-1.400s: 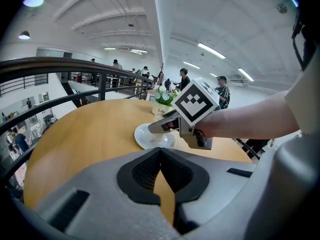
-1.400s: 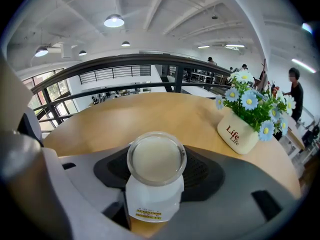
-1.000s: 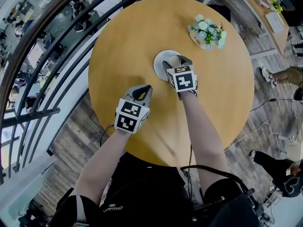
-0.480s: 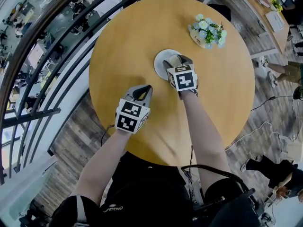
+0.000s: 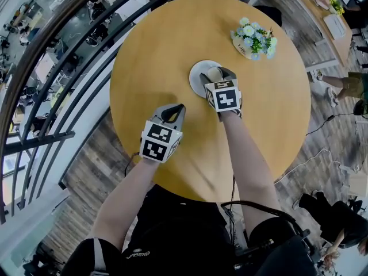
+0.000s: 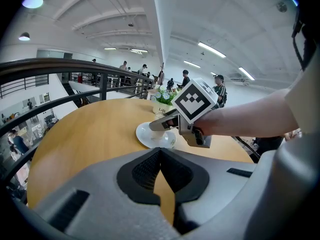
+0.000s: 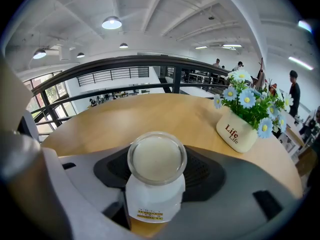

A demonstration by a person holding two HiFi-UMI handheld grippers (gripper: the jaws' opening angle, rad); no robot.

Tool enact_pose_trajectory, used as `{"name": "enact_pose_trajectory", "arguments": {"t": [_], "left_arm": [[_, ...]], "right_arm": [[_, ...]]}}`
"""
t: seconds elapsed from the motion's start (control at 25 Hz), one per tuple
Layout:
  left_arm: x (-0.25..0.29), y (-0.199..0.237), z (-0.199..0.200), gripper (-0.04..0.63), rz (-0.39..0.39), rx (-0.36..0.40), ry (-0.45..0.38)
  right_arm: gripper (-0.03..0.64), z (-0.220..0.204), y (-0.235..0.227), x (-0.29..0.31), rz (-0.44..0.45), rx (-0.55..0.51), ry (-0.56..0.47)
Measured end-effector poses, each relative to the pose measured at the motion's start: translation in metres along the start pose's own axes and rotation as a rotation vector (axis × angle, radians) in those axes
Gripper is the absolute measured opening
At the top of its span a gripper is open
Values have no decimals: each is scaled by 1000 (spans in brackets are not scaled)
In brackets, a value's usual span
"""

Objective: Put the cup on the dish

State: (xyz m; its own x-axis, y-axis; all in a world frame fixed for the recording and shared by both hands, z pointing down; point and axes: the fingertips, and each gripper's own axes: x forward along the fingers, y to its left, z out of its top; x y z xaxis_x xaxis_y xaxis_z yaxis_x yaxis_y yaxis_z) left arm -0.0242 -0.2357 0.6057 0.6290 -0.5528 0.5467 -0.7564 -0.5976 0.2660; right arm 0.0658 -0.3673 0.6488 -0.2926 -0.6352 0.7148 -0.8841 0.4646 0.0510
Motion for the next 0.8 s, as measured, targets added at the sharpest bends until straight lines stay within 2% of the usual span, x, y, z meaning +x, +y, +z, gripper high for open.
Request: {"name": "enact_pose_trajectory", "arguments": {"t": [0.52, 0.64, 0.8], "left_arm": [[-4, 4, -1, 0, 12, 7, -2], [-5, 5, -2, 0, 12, 6, -3], [-6, 3, -2, 0, 7, 8, -5]], "right_arm": [[272, -2, 0, -1, -6, 36, -20], [309, -3, 2, -1, 12, 63, -28], [322, -4, 2, -4, 20, 87, -36]]}}
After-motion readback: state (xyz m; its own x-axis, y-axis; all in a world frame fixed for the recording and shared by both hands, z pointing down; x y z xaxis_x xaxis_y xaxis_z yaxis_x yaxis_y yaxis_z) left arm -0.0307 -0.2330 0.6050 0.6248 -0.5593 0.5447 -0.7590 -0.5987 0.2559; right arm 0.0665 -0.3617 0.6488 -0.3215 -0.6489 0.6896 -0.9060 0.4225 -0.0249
